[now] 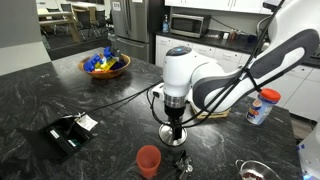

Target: Pick the lid on the counter and put it on the pot

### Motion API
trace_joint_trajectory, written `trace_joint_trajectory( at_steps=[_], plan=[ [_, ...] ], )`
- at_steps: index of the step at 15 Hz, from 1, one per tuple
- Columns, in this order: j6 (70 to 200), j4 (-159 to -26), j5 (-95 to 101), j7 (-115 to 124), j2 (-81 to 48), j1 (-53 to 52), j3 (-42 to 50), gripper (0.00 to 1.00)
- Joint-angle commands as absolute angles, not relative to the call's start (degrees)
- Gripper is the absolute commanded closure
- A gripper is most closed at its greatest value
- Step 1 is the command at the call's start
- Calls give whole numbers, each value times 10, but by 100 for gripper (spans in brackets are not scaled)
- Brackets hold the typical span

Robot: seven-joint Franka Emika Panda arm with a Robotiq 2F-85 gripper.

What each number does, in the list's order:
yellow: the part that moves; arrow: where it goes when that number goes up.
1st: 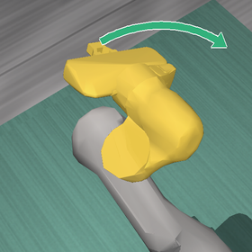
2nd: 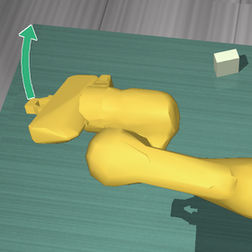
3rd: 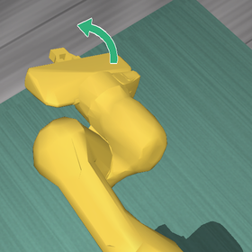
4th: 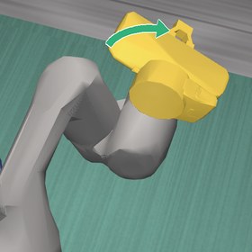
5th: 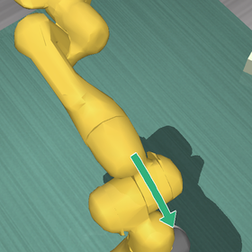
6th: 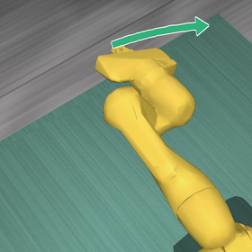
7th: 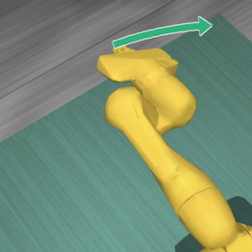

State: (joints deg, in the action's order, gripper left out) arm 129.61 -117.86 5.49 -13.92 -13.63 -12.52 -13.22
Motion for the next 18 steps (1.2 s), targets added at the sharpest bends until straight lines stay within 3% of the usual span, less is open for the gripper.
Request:
trace_joint_trajectory(
  at_steps=[1,18],
  plan=[
    [1272,-1165,44,-163,-141,-117,-133,0],
    [1293,-1195,16,-150,-136,-114,-132,0]
  ],
)
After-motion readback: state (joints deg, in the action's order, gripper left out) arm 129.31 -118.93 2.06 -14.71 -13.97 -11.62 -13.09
